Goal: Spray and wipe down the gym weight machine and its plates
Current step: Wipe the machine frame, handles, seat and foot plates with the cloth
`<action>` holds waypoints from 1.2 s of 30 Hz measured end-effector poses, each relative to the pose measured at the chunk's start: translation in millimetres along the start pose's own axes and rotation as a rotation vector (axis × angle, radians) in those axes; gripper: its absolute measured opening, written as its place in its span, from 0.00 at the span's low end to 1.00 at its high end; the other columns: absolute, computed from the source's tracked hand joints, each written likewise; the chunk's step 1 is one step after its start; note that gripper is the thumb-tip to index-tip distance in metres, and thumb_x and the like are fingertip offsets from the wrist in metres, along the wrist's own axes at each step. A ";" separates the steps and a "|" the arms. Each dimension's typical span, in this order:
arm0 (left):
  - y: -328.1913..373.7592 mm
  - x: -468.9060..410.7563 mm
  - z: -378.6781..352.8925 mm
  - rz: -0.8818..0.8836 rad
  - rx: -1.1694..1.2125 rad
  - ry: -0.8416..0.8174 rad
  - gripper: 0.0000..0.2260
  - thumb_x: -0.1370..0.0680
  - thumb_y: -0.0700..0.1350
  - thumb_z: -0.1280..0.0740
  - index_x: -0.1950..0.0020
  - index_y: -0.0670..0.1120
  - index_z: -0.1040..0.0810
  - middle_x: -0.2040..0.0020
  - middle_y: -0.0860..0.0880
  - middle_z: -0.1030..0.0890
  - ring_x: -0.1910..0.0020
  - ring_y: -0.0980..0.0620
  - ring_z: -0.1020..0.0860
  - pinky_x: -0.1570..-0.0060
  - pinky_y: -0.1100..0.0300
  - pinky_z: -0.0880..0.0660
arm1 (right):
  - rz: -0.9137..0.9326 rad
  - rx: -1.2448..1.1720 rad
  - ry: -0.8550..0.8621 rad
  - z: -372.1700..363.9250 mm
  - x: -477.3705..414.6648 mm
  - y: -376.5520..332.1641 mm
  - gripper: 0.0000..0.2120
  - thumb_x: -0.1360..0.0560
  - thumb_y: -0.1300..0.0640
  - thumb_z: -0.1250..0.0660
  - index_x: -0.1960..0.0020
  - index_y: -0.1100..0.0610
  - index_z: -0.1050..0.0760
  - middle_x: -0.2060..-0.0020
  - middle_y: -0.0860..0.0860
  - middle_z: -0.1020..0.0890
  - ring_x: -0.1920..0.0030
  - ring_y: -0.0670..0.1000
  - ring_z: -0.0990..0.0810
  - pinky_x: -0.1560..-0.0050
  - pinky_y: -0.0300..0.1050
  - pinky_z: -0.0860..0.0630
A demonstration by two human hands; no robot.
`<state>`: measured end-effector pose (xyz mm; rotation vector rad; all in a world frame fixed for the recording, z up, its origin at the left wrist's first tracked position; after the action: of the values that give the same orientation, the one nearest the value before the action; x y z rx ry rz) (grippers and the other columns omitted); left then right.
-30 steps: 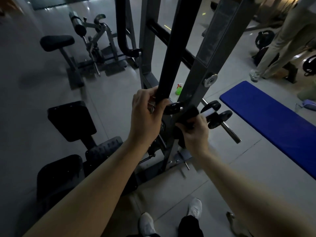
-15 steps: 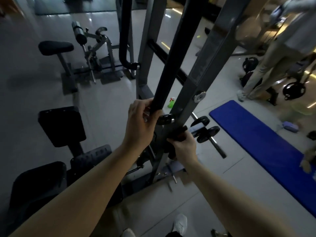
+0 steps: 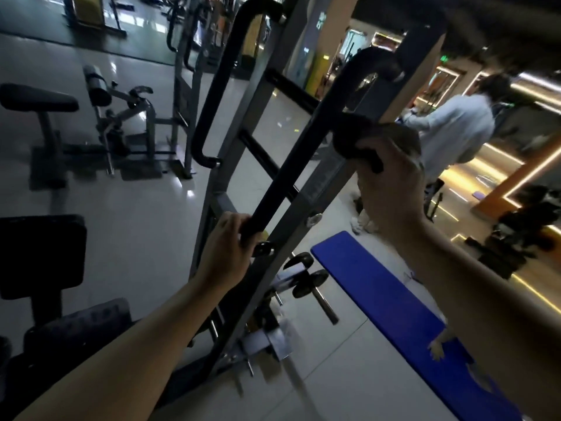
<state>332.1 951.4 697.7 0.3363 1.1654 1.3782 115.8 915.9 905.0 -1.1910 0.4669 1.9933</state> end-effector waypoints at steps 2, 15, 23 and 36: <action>0.0 -1.1 0.8 0.028 0.004 -0.007 0.13 0.19 0.55 0.34 0.41 0.48 0.24 0.47 0.53 0.28 0.59 0.65 0.27 0.65 0.72 0.31 | 0.177 0.214 -0.030 -2.2 -26.3 3.4 0.07 0.24 0.61 0.31 0.47 0.57 0.17 0.44 0.51 0.16 0.36 0.58 0.23 0.40 0.56 0.25; -1.6 -2.8 4.7 -0.023 0.003 0.004 0.19 0.22 0.58 0.34 0.40 0.44 0.24 0.49 0.54 0.28 0.61 0.60 0.25 0.65 0.71 0.34 | -0.026 -0.051 -0.513 -29.9 -29.6 29.6 0.15 0.17 0.63 0.41 0.32 0.60 0.26 0.39 0.56 0.16 0.38 0.43 0.19 0.29 0.52 0.27; -2.0 -2.4 2.6 -0.016 0.006 0.005 0.19 0.21 0.57 0.34 0.40 0.44 0.24 0.48 0.52 0.27 0.62 0.66 0.26 0.71 0.73 0.33 | 0.271 0.534 -0.439 -32.4 -32.1 12.7 0.16 0.26 0.70 0.32 0.40 0.63 0.20 0.34 0.60 0.21 0.28 0.61 0.27 0.34 0.62 0.27; -0.3 -2.7 4.5 -0.022 0.030 0.003 0.14 0.20 0.52 0.32 0.40 0.44 0.25 0.48 0.53 0.28 0.56 0.55 0.23 0.62 0.69 0.32 | 0.219 0.442 -0.369 -35.3 -31.7 17.6 0.17 0.24 0.70 0.33 0.37 0.63 0.20 0.29 0.58 0.25 0.23 0.58 0.32 0.24 0.56 0.35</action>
<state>336.4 950.9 700.7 0.3422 1.1901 1.3441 132.1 868.8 913.6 -0.5051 0.8192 2.0861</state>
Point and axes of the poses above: each hand's wrist, its own x-axis away from the middle knuckle, its own z-axis out of the back of the hand, y = z × x, the point moved 4 cm from there along -x, towards the middle knuckle
